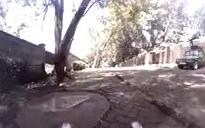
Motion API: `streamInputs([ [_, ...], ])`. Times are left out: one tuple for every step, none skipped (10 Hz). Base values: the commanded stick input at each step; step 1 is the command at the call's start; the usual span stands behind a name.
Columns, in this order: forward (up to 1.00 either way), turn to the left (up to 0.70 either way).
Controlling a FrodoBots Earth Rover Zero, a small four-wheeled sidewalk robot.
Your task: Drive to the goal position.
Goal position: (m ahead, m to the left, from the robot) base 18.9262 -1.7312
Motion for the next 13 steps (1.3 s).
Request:
streamInputs([
  [0.70, 0.00],
  [0.70, 0.00],
  [0.70, 0.00],
  [0.70, 0.00],
  [0.70, 0.00],
  [0.70, 0.00],
  [0.70, 0.00],
  [0.70, 0.00],
  [0.70, 0.00],
  [0.70, 0.00],
  [0.70, 0.00],
  [0.70, 0.00],
  [0.70, 0.00],
])
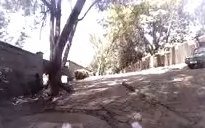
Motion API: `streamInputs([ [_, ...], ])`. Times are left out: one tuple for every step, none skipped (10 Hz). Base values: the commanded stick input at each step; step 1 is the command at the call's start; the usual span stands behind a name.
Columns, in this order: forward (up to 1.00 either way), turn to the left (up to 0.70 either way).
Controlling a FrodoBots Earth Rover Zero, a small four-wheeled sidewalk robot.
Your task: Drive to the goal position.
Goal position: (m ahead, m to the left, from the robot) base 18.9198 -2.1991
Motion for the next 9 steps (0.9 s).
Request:
streamInputs([
  [0.70, 0.00],
  [0.70, 0.00],
  [0.70, 0.00],
  [0.70, 0.00],
  [0.70, 0.00],
  [0.70, 0.00],
  [0.70, 0.00],
  [0.70, 0.00],
  [0.70, 0.00],
])
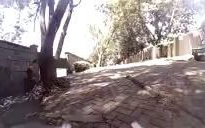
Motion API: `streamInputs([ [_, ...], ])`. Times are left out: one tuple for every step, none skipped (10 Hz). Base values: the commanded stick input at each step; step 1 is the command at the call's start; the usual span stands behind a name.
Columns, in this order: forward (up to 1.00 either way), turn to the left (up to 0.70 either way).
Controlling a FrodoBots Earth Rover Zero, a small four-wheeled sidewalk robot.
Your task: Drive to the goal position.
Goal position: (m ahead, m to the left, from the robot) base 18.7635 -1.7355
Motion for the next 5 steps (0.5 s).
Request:
streamInputs([
  [0.70, 0.00],
  [0.70, 0.00],
  [0.70, 0.00],
  [0.70, 0.00],
  [0.70, 0.00],
])
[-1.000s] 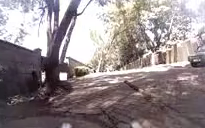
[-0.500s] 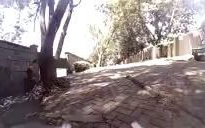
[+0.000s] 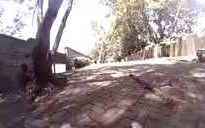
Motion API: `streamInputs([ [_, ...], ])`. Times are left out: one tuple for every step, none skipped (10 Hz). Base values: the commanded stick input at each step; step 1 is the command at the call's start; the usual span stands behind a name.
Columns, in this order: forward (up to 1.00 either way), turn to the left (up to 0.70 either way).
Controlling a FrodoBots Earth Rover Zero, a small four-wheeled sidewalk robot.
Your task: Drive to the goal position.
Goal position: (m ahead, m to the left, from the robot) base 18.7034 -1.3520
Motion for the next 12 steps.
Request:
streamInputs([
  [0.70, 0.00],
  [0.70, 0.00],
  [0.70, 0.00],
  [0.70, 0.00],
  [0.70, 0.00],
  [0.70, 0.00],
  [0.70, 0.00],
  [0.70, 0.00],
  [0.70, 0.00],
  [0.70, 0.00],
  [0.70, 0.00],
  [0.70, 0.00],
])
